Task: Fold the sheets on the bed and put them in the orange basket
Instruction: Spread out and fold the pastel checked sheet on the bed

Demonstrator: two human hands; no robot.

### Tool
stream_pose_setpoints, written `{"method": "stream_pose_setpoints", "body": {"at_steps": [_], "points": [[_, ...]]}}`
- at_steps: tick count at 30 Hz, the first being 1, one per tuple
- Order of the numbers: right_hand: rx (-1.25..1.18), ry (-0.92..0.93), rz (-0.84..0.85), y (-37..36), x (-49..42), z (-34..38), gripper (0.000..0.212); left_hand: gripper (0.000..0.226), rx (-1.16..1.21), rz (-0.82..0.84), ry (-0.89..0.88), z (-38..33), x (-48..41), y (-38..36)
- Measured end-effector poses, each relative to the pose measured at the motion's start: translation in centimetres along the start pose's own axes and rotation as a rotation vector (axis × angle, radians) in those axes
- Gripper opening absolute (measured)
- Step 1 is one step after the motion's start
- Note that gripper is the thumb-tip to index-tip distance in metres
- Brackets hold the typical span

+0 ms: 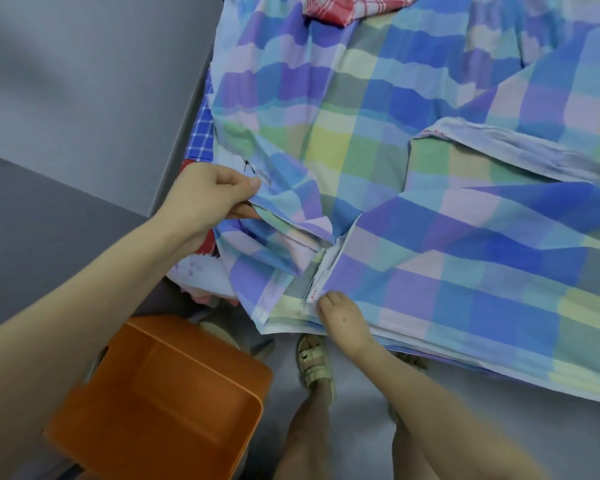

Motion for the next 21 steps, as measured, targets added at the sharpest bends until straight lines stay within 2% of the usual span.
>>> {"method": "stream_pose_setpoints", "body": {"at_steps": [8, 11, 13, 15, 18, 21], "points": [[0.117, 0.038, 0.034, -2.2, -0.6, 0.5, 0.043, 0.014, -0.061, 0.009, 0.022, 1.2, -0.3, -0.6], [0.073, -0.015, 0.034, -2.8, -1.0, -0.2, 0.044, 0.014, -0.063, 0.028, 0.016, 1.0, -0.2, -0.8], [0.002, -0.052, 0.020, -2.1, -0.9, -0.4, 0.029, 0.014, -0.055, 0.031, 0.003, 0.6, -0.2, -0.9], [-0.095, -0.178, -0.042, -0.9, -1.0, -1.5, 0.004, 0.013, -0.058, 0.037, -0.007, 0.0, 0.0, -0.9], [-0.237, -0.373, -0.138, 1.8, -0.7, -2.9, 0.017, 0.015, -0.066, 0.055, -0.026, -1.3, 0.7, -1.2], [-0.403, -0.559, -0.346, 7.7, -0.2, -4.2, 0.027, 0.016, -0.104, 0.104, -0.046, -2.9, 2.0, -2.0]]}}
Point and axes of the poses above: each hand's wrist, its own x-axis away from the middle knuckle, its own y-axis out of the back of the hand, z = x × y, the point moved 8 cm from there along -x, towards the middle knuckle, and after that the axes turned 11 degrees about -z, right-handed, at the moved point
